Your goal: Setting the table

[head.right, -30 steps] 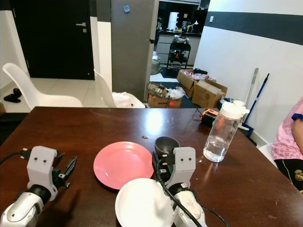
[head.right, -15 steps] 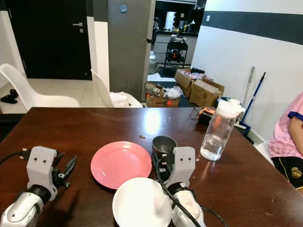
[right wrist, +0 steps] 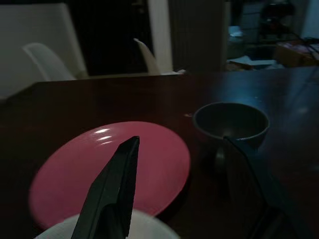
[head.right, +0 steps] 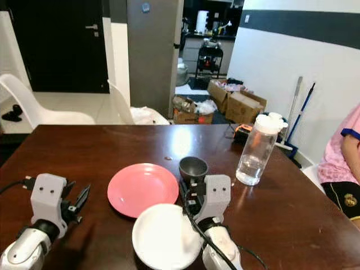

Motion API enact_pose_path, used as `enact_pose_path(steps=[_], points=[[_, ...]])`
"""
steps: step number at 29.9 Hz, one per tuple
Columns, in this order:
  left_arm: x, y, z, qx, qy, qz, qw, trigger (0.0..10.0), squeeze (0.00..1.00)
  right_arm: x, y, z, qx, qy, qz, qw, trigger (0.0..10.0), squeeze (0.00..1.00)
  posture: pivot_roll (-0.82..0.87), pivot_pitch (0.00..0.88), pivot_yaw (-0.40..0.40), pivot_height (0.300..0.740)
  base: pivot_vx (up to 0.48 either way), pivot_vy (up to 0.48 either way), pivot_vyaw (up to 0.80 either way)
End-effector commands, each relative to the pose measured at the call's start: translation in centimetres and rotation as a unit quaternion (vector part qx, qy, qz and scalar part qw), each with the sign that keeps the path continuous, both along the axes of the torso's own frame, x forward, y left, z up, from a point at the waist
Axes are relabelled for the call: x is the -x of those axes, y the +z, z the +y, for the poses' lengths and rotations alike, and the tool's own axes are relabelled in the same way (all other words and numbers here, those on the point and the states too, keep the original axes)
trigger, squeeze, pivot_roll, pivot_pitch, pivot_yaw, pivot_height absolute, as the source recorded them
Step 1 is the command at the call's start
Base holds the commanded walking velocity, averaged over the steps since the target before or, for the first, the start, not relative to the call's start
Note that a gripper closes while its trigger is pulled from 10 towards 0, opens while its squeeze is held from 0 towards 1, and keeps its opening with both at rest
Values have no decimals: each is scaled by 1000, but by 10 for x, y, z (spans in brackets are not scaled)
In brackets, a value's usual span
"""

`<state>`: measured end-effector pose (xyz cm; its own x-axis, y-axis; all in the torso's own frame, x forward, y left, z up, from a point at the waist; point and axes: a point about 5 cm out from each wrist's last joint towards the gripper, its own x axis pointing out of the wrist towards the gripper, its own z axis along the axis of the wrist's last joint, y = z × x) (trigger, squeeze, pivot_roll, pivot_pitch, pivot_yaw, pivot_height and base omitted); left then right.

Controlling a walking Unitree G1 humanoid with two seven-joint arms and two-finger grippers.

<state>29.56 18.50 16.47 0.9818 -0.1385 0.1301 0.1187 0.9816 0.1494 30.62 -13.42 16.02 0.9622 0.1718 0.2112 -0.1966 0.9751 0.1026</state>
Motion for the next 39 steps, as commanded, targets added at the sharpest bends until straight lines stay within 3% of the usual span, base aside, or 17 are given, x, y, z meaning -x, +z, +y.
enact_pose_path(steps=[1,21,31,39], points=[[2,-6,1,-5,3,10,1000,10000,0,1,-3,-1,2,-3,2,1000,10000,0,-4,12,32,740,-330,0,0],[1,-6,2,-8,3,8,1000,10000,0,-1,-3,0,1,0,-1,1000,10000,0,-3,4,36,740,-316,0,0],[1,-5,1,-9,2,7,1000,10000,0,-1,-3,1,-4,2,1,1000,10000,0,-1,3,37,740,0,0,0],[1,-6,1,-9,1,9,1000,10000,0,-2,-5,0,-15,-1,9,1000,10000,0,-3,8,37,740,0,0,-696]])
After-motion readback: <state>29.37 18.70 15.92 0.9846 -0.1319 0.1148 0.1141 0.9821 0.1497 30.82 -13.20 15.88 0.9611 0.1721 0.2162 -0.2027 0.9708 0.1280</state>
